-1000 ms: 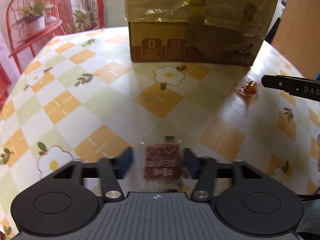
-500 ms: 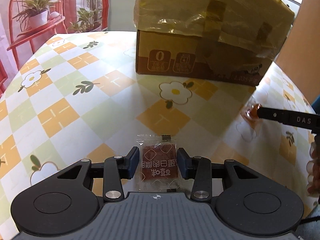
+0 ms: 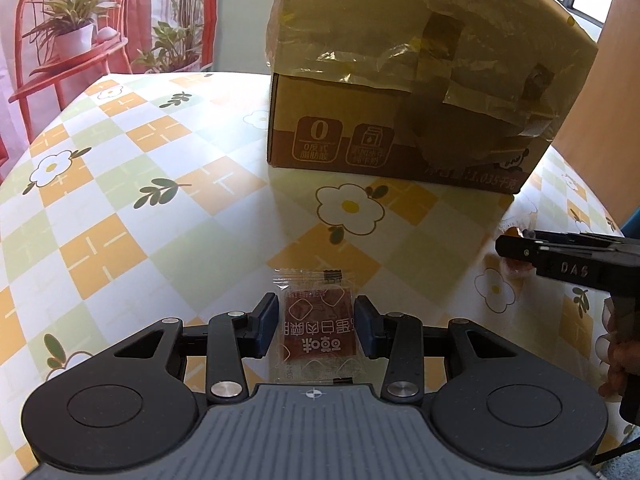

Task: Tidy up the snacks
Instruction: 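Grasp the brown-print packet with left tool while right tool grasps orange sausage, then carry both items over the box and open both tools to drop them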

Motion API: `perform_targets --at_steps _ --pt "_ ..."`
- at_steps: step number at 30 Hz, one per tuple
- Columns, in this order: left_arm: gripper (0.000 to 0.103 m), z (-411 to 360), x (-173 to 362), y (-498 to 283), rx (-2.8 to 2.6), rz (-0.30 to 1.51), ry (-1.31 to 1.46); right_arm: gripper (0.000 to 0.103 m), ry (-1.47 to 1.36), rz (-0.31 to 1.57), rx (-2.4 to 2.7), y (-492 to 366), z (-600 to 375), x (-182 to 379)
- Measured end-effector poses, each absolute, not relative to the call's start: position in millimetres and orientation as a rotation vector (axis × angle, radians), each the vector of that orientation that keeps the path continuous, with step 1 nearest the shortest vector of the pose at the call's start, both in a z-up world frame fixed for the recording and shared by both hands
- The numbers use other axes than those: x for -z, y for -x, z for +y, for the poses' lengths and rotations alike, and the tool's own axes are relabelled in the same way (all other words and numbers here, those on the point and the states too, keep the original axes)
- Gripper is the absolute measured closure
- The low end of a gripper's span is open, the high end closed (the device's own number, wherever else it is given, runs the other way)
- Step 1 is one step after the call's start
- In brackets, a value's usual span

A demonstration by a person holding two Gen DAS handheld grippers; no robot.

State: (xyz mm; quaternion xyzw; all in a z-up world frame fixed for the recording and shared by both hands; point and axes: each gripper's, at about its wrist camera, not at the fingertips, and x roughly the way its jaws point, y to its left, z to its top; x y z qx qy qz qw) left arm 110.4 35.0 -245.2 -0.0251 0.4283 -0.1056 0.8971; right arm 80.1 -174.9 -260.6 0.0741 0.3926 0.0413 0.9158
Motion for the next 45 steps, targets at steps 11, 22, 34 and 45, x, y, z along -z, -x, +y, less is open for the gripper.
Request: perform_targets --at_steps 11,22,34,45 --pt "0.062 33 226 -99 0.237 0.840 0.082 0.072 -0.138 0.771 -0.099 -65 -178 258" --pt "0.062 21 183 -97 0.287 0.731 0.061 0.073 -0.183 0.622 -0.124 -46 -186 207" --pt "0.062 15 106 -124 0.354 0.523 0.053 0.073 -0.188 0.410 -0.130 -45 -201 131" --pt "0.062 -2 67 -171 0.375 0.415 0.056 0.073 -0.159 0.295 -0.130 -87 -213 80"
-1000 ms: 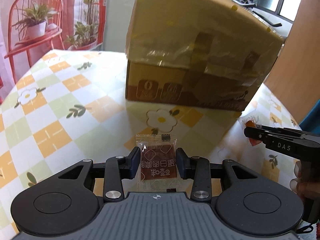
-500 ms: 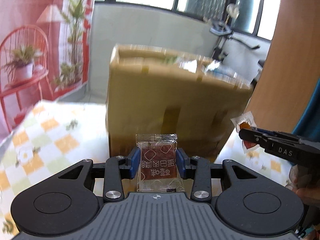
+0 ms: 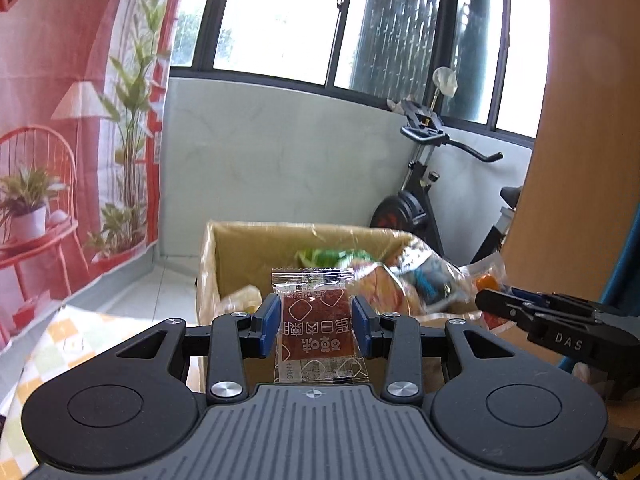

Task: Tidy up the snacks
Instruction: 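Carry both items over the box and open both tools to drop them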

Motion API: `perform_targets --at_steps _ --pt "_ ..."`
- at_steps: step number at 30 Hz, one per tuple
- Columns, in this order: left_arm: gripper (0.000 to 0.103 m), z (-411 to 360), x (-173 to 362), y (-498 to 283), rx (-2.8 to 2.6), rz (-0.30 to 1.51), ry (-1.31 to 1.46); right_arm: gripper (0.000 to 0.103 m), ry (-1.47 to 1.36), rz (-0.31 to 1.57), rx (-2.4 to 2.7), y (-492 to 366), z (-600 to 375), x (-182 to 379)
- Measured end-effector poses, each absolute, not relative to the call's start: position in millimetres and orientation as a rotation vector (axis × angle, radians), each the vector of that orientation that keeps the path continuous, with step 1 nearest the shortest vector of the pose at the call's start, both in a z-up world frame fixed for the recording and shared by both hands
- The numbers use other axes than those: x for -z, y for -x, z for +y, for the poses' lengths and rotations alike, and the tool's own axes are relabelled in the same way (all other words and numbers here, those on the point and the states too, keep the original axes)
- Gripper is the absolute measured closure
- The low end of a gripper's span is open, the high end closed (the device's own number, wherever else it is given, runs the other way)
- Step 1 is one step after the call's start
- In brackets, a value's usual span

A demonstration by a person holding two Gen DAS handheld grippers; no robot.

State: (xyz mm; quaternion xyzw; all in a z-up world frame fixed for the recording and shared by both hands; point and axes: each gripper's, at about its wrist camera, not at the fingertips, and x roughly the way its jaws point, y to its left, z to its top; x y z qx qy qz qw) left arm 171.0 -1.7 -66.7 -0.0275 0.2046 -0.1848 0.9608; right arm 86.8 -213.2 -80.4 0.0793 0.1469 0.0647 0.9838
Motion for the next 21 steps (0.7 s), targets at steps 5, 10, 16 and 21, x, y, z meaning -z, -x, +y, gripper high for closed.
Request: perform_targets --at_steps 5,10,16,21 --pt "0.062 -6 62 -187 0.370 0.404 0.059 0.073 -0.155 0.287 -0.143 -106 -215 78" --pt "0.062 -4 61 -197 0.368 0.406 0.064 0.073 -0.147 0.288 -0.159 -122 -213 79" --pt "0.062 -2 64 -207 0.359 0.421 0.076 0.073 -0.145 0.289 -0.167 -134 -215 84" --pt "0.062 -4 66 -215 0.355 0.426 0.074 0.073 -0.145 0.298 -0.172 -143 -215 89"
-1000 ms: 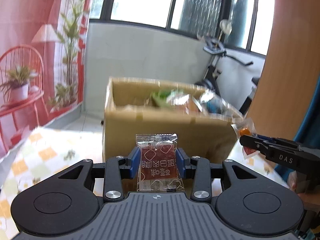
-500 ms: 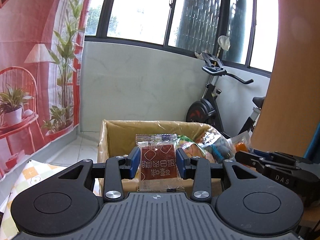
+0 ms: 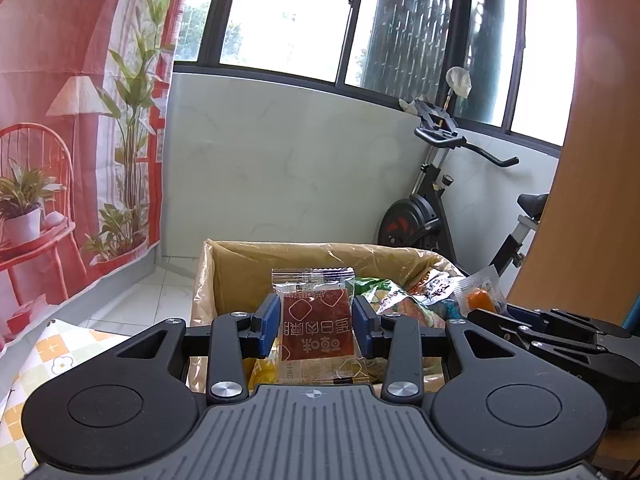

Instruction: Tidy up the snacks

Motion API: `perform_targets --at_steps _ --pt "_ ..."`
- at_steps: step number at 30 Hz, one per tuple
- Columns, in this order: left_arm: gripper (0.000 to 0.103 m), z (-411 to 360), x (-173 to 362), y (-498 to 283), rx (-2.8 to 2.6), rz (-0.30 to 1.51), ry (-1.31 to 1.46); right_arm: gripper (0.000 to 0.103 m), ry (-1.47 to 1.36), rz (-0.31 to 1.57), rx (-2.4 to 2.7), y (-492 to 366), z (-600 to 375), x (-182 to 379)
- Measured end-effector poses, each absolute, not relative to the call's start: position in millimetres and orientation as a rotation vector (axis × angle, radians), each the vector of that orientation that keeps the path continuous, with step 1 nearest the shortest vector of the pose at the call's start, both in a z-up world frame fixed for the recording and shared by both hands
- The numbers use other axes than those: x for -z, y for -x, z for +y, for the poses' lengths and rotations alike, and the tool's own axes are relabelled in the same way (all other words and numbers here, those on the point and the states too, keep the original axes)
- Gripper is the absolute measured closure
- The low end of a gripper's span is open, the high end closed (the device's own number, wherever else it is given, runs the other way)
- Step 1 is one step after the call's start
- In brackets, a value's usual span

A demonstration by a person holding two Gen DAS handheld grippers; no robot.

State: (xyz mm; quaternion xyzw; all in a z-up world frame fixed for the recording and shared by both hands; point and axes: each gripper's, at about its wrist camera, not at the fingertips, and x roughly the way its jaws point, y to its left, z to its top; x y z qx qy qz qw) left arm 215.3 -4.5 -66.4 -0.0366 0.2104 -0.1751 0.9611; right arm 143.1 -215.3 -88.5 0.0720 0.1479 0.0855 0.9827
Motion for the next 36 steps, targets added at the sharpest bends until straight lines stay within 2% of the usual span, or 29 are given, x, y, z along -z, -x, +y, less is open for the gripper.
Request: perform_targets --at_steps 11,13,15,19,21,25,31,36 --pt "0.060 -13 71 -234 0.336 0.433 0.025 0.072 -0.151 0.321 -0.171 -160 -215 98" --pt "0.054 -15 71 -236 0.325 0.438 0.009 0.069 -0.150 0.331 -0.171 -162 -215 99" --pt "0.041 -15 70 -236 0.314 0.445 0.000 0.068 -0.144 0.350 -0.175 -164 -214 99" --pt "0.022 -13 64 -230 0.292 0.444 -0.022 0.045 -0.118 0.358 -0.148 -161 -212 97" --pt "0.012 -12 58 -226 0.269 0.441 -0.040 0.041 -0.112 0.356 -0.138 -158 -212 93" --pt "0.009 -9 41 -213 0.241 0.427 -0.049 0.019 -0.117 0.348 -0.119 -150 -214 80" --pt "0.008 3 17 -186 0.194 0.407 -0.021 0.006 -0.134 0.308 -0.113 -127 -217 53" --pt "0.008 4 1 -159 0.125 0.370 -0.045 0.005 -0.135 0.295 -0.079 -103 -215 33"
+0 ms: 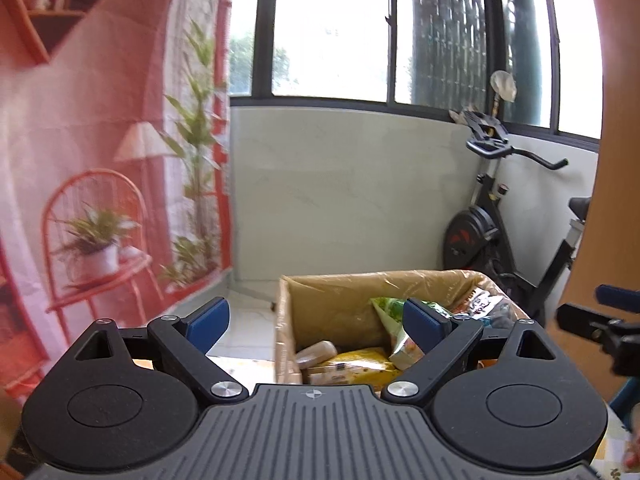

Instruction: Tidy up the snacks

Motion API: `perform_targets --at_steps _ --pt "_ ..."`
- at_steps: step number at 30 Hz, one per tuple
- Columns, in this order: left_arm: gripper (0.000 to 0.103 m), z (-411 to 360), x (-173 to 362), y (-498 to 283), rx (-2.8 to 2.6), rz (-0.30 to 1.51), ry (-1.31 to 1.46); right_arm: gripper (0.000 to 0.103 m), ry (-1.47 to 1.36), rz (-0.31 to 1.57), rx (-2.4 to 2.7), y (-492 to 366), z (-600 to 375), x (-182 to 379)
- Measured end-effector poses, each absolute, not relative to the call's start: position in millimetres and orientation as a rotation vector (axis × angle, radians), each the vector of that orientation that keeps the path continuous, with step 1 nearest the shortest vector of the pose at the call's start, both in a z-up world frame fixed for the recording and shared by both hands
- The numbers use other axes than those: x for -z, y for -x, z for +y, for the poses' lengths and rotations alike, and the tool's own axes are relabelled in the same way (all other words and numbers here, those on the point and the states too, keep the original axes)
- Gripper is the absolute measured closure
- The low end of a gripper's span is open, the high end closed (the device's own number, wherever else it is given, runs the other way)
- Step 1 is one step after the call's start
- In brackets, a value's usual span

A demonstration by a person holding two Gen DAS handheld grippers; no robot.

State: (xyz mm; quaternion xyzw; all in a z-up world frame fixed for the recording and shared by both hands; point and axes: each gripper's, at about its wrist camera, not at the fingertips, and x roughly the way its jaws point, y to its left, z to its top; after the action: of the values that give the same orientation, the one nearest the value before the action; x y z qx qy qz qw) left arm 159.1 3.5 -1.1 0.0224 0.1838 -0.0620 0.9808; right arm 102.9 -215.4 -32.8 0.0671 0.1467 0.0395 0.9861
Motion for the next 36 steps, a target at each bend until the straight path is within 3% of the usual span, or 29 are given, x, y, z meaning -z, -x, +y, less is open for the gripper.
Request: perform_targets --at_steps 15,36 --pt "0.007 8 -47 -70 0.130 0.310 -0.067 0.000 -0.116 0.258 -0.018 -16 -193 -31" --pt "0.007 6 -51 -38 0.125 0.294 -0.046 0.000 -0.120 0.247 0.018 29 -184 -57"
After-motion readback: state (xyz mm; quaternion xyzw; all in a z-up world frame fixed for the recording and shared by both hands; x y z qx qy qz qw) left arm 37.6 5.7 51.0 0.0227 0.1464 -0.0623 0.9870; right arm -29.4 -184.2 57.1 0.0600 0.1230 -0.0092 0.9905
